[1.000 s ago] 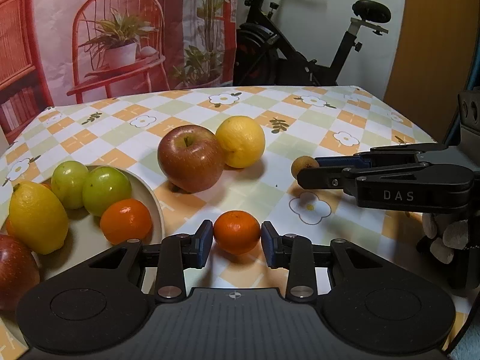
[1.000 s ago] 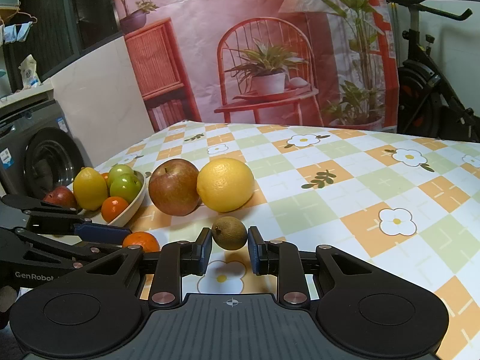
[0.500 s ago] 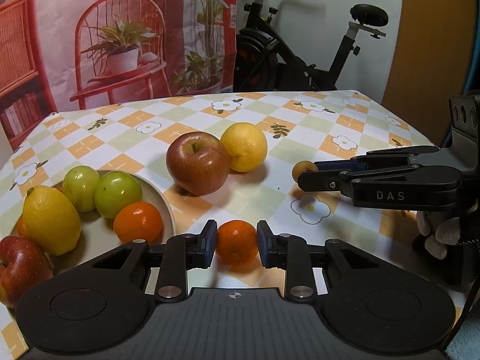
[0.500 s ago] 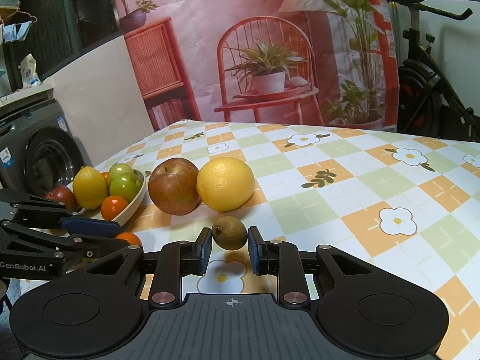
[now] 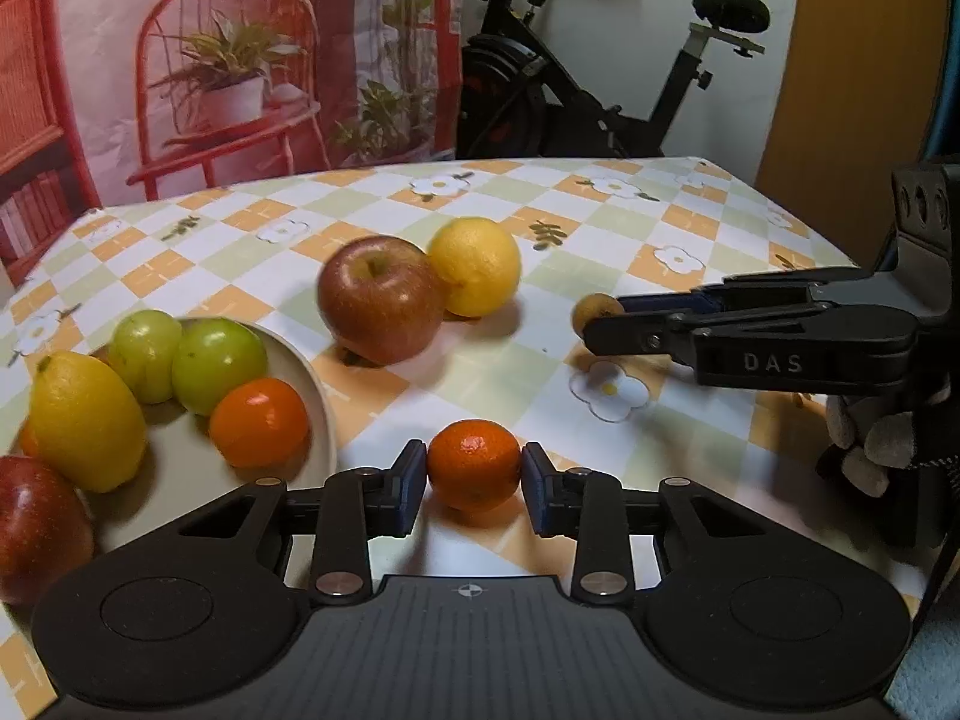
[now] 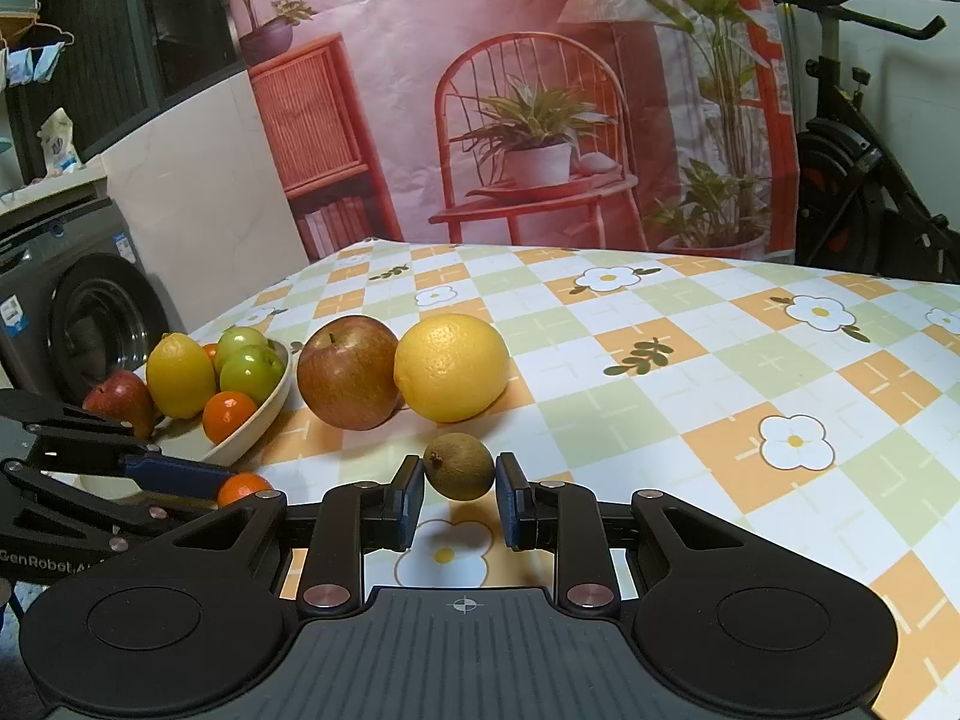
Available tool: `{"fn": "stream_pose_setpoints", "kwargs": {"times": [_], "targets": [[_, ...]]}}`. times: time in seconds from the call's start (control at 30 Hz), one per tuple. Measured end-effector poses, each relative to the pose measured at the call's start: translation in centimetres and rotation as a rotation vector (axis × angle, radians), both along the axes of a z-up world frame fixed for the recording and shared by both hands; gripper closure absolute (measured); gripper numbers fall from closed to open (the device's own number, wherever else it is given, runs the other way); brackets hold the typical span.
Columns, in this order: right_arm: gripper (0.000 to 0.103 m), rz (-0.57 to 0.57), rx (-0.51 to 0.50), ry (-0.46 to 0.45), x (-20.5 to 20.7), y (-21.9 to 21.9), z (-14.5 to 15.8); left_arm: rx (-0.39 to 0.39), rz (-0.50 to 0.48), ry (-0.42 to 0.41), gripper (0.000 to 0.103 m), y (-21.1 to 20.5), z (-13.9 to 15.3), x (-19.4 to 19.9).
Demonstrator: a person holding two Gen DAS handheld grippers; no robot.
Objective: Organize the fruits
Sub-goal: 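Carry the tangerine to the plate with the left tool while the right tool carries the kiwi there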
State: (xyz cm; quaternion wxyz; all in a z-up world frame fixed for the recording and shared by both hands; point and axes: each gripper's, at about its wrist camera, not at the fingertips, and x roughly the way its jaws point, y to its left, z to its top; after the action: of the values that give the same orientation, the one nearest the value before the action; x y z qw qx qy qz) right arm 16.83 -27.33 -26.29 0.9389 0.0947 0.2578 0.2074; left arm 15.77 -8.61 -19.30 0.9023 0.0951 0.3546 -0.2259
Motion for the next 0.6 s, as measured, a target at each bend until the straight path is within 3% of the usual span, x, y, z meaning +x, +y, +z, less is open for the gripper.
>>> {"fn": "stream_pose_setpoints", "kwargs": {"times": [0.17,0.37,0.6], "targets": [[0.079,0.001,0.009,0.002,0.1,-0.1,-0.1,-0.003,0.055,-0.076,0.067,1.4,1.7,-0.1],[0.079,0.002,0.013,0.002,0.1,-0.1,-0.2,0.009,0.226,-0.157,0.067,4.6,3.5,0.6],[0.079,0.001,0.011,0.002,0.0,-0.2,-0.2,0.069,0.312,-0.141,0.067,5.5,3.0,1.6]]}}
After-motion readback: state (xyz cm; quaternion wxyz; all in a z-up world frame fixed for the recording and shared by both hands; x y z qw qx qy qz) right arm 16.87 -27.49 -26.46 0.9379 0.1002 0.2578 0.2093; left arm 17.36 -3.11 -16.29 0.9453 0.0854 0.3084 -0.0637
